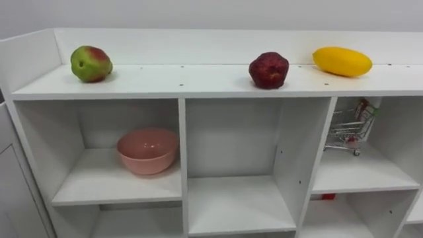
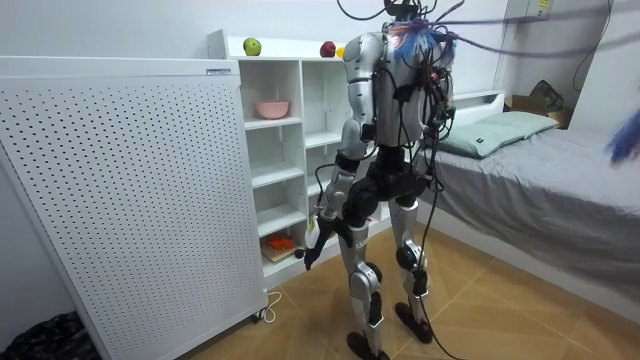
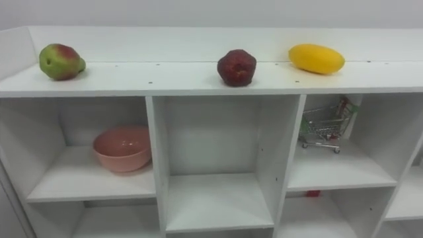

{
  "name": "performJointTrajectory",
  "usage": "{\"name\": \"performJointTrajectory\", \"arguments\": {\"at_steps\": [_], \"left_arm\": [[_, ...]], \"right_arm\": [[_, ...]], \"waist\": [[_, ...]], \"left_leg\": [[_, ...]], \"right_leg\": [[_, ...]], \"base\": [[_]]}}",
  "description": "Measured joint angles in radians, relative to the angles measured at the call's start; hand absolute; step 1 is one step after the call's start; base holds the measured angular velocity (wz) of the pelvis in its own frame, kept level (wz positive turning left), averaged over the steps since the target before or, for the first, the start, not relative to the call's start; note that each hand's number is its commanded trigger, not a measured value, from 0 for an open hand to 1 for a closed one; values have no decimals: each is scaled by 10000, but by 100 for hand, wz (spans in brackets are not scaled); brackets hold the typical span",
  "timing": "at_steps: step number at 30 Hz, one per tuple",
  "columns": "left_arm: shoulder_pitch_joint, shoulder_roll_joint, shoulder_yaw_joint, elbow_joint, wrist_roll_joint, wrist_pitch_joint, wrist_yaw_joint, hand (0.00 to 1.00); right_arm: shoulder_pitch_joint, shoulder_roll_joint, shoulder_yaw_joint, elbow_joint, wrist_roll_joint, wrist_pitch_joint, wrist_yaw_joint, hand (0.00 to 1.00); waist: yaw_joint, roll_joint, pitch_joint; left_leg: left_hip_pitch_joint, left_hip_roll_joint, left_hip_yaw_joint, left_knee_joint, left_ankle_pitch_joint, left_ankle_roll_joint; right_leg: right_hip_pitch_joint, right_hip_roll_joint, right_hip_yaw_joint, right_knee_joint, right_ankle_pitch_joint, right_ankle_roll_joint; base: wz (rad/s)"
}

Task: Arrange fruit in the closet

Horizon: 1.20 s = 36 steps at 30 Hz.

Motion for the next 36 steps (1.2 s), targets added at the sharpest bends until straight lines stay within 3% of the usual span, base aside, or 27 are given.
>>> {"name": "performJointTrajectory", "arguments": {"at_steps": [1,4,8,14,18,23,28,32,36], "left_arm": [[33,20,-2,0,-3,2,0,0],[7,66,-6,-107,-2,-7,-6,0],[-47,94,-16,-6,-29,-49,12,0],[146,110,-50,61,-95,-191,-11,0],[187,116,-55,44,-91,-190,-214,0],[0,132,-217,43,14,-197,-437,0],[-148,172,-450,12,12,-196,-460,0],[-278,308,-457,49,69,-194,-490,0],[-338,364,-458,48,298,-192,-597,0]], "right_arm": [[-5,-3,-57,-164,-49,-26,-98,0],[5,-8,-229,-1285,-471,-76,-706,0],[-239,-170,-233,-3287,-1503,-440,-1234,0],[-511,-339,-218,-4515,-2099,-732,-1570,0],[-558,-531,-186,-5470,-2435,-874,-1648,0],[-1432,-968,-142,-5493,-2426,-1049,-1675,0],[-2062,-1145,128,-5350,-2327,-1048,-1537,0],[-2886,-1299,239,-5072,-1903,-1040,-1078,0],[-3568,-1543,237,-4854,-1861,-1034,-662,0]], "waist": [[17,-4,-6],[102,78,-123],[86,284,-108],[89,76,24],[112,27,2],[160,14,-7],[358,-42,-1],[378,-190,81],[417,-347,97]], "left_leg": [[1,-3,-5,-2,0,0],[10,-11,15,-15,0,0],[16,-11,18,-25,4,-1],[-30,27,29,-27,75,-20],[-194,26,21,-8,118,5],[-203,32,9,-12,138,-3],[-168,27,7,-1,159,-12],[-177,22,-181,-5,190,-22],[-199,21,-282,6,195,-31]], "right_leg": [[-9,-1,8,1,1,0],[-60,-4,81,16,1,0],[-88,6,144,16,1,1],[-183,24,128,125,11,-16],[-374,3,125,302,21,-26],[-389,12,116,375,21,-26],[-353,22,144,338,22,-27],[-315,17,-66,324,22,-27],[-313,14,-242,319,22,-27]], "base": [[-5],[-8],[-5],[0],[0],[0],[0],[10],[10]]}}
